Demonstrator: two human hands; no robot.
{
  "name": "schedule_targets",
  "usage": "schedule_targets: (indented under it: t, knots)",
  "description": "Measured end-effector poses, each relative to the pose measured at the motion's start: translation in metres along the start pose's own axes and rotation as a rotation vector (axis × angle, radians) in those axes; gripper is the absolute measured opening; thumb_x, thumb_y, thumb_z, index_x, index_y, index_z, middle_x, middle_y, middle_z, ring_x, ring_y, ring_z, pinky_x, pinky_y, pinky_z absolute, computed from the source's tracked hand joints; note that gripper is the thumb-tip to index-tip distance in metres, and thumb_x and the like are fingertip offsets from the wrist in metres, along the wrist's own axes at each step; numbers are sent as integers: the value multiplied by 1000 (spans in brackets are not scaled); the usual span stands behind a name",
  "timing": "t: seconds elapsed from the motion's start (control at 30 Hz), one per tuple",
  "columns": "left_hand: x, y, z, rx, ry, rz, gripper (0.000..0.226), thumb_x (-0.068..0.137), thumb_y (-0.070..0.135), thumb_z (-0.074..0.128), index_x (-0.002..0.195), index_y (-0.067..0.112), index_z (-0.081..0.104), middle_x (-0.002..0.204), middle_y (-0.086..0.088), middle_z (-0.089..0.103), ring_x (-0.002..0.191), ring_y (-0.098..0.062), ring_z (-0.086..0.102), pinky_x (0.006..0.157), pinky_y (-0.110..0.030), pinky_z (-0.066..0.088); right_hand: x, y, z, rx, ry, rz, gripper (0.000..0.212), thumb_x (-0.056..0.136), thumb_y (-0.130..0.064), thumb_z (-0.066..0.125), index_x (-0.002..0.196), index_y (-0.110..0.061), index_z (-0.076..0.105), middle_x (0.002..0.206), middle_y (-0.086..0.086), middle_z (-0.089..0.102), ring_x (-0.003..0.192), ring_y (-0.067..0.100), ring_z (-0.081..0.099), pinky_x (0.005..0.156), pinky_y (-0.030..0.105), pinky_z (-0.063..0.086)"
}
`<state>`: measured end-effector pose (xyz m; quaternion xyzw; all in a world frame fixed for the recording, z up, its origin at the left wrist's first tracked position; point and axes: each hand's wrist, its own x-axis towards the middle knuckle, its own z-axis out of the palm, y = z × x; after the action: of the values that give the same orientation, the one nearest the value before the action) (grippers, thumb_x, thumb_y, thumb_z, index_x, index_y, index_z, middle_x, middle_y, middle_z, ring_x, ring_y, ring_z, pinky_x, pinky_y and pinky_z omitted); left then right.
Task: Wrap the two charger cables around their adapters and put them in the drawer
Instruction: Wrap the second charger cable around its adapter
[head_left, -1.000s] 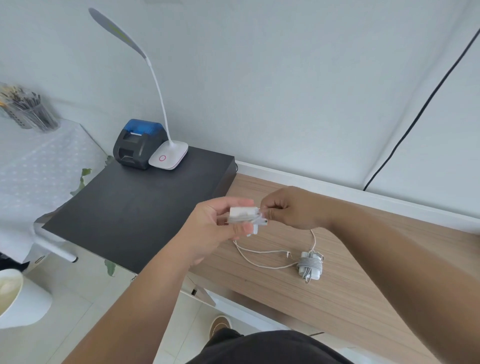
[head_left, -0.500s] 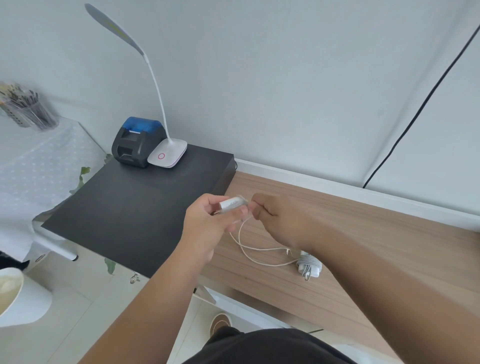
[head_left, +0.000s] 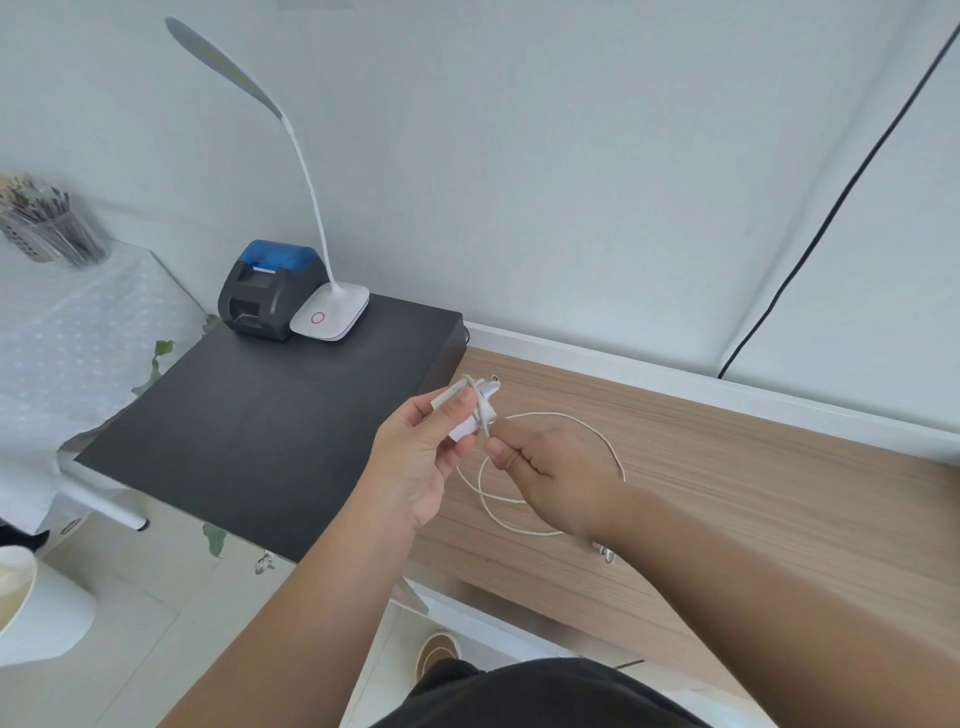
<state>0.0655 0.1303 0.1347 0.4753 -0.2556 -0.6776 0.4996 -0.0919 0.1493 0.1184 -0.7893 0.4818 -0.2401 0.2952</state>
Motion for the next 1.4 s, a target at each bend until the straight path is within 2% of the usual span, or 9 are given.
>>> schedule_targets:
  t: [0.13, 0.3, 0.53, 0.73, 0.87, 0.97, 1.07, 1.17, 1.4]
  knots:
    - [-1, -1, -3, -21, -120, -73, 33, 68, 28, 73, 96, 11, 66, 79, 1, 72, 63, -5, 67, 52, -11, 53, 3, 10, -8, 46, -48, -16, 28, 101, -33, 40, 78, -25, 51, 61, -2, 52, 57, 8, 46, 57, 18, 34]
    - [3, 8, -14, 46, -287, -73, 48, 54, 37, 89, 94, 13, 75, 82, -1, 71, 63, -7, 65, 52, -12, 53, 14, 16, -26, 54, -139, 10, 26, 98, -35, 49, 77, -24, 60, 51, -18, 49, 48, 4, 44, 53, 15, 33]
    - [-1, 9, -19, 683, -263, 11, 31, 70, 13, 84, 99, 18, 74, 90, -2, 76, 76, -11, 67, 64, -23, 56, 36, 24, -35, -269, -221, 26, 21, 98, -27, 46, 84, -18, 58, 60, -13, 48, 64, 16, 48, 65, 35, 47]
    - [3, -9, -29, 997, -66, 144, 31, 60, 31, 90, 87, 34, 75, 83, 8, 73, 74, -9, 65, 72, -29, 57, 35, 5, -24, -339, -285, 88, 23, 100, -24, 36, 95, -15, 57, 75, -3, 52, 76, 22, 47, 66, 32, 38]
    - [4, -10, -27, 739, 121, 141, 35, 61, 27, 90, 91, 24, 71, 89, 2, 73, 72, -14, 69, 69, -35, 61, 26, -3, -17, -238, -230, 164, 23, 102, -29, 34, 91, -17, 50, 68, -9, 46, 70, 18, 45, 62, 30, 39]
    - [6, -9, -26, 431, 199, 71, 32, 72, 13, 84, 99, 13, 67, 103, -10, 68, 86, -18, 70, 67, -29, 59, 20, -7, -16, -128, -164, 178, 26, 103, -29, 33, 94, -15, 53, 64, -9, 44, 62, 12, 43, 50, 15, 29]
    - [5, -8, -22, 173, 198, 18, 29, 78, 10, 78, 103, 9, 65, 108, -12, 68, 89, -20, 70, 64, -26, 57, 16, -10, -11, -44, -123, 126, 27, 103, -30, 32, 90, -15, 51, 65, -6, 49, 60, 10, 45, 54, 15, 33]
    - [3, -7, -15, -3, 179, -6, 16, 83, 11, 73, 98, 11, 66, 97, -5, 72, 81, -13, 70, 61, -22, 57, 16, -3, -5, 36, -82, 114, 31, 103, -31, 33, 88, -12, 53, 71, 3, 55, 70, 20, 50, 70, 34, 41]
    - [3, -2, -8, -148, 132, -28, 17, 86, 17, 71, 101, 11, 68, 91, 2, 72, 72, -5, 70, 61, -18, 57, 11, 16, -1, 90, -50, 93, 26, 102, -28, 37, 81, -19, 50, 61, -10, 44, 60, 2, 43, 59, 17, 35]
